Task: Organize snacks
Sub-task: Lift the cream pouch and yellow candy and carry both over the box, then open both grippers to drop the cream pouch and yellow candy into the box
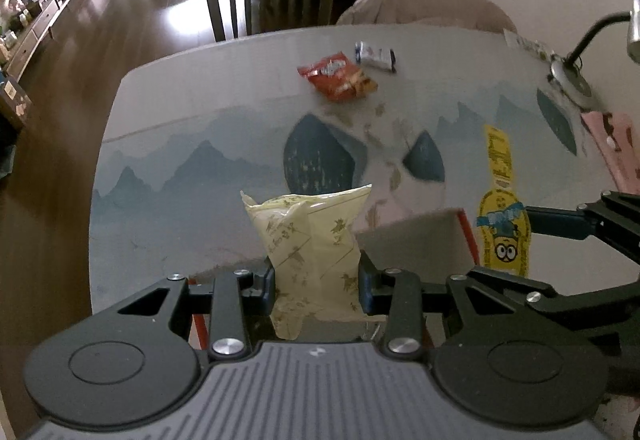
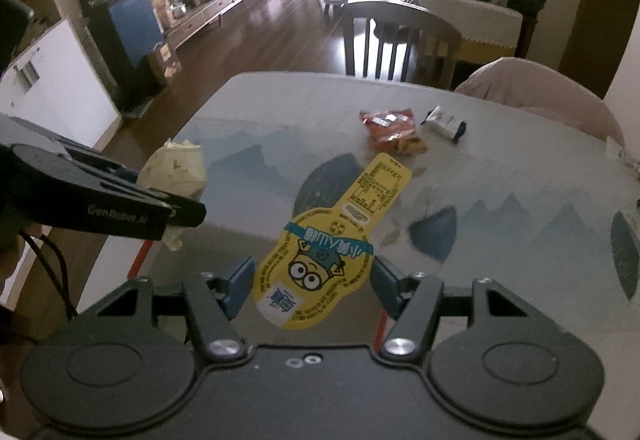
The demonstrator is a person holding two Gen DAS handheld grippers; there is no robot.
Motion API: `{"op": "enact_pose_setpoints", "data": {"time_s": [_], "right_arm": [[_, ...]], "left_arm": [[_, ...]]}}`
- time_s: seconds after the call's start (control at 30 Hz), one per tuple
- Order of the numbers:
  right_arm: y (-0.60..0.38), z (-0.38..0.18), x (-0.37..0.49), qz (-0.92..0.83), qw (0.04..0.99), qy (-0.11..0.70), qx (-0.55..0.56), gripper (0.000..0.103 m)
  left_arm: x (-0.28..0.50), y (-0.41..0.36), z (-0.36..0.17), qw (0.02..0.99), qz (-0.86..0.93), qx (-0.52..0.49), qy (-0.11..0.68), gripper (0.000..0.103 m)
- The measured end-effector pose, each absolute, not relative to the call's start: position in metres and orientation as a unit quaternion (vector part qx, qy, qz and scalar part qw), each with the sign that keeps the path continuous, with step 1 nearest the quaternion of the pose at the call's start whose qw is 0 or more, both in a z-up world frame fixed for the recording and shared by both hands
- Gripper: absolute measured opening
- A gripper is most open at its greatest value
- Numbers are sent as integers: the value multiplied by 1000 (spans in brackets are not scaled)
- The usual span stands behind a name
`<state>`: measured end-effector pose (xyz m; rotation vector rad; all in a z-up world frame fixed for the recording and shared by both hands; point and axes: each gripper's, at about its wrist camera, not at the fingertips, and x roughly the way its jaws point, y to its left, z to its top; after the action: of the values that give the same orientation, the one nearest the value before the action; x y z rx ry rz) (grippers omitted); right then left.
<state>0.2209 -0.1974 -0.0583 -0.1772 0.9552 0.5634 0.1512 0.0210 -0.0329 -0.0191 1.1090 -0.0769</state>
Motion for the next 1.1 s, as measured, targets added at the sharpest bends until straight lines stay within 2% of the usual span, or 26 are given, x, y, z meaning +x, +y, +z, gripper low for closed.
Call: {"op": "enact_pose_setpoints", "data": {"time_s": [0.6,1.1], "right_arm": [[-163,-141,173,293,800,499,-155,63],[-155,-178,178,316,763,539,-165,63]], "left_arm": [[118,31,-134,799,-26,-23,600,38],[140,22,-181,756,-30,-9,654,38]]}}
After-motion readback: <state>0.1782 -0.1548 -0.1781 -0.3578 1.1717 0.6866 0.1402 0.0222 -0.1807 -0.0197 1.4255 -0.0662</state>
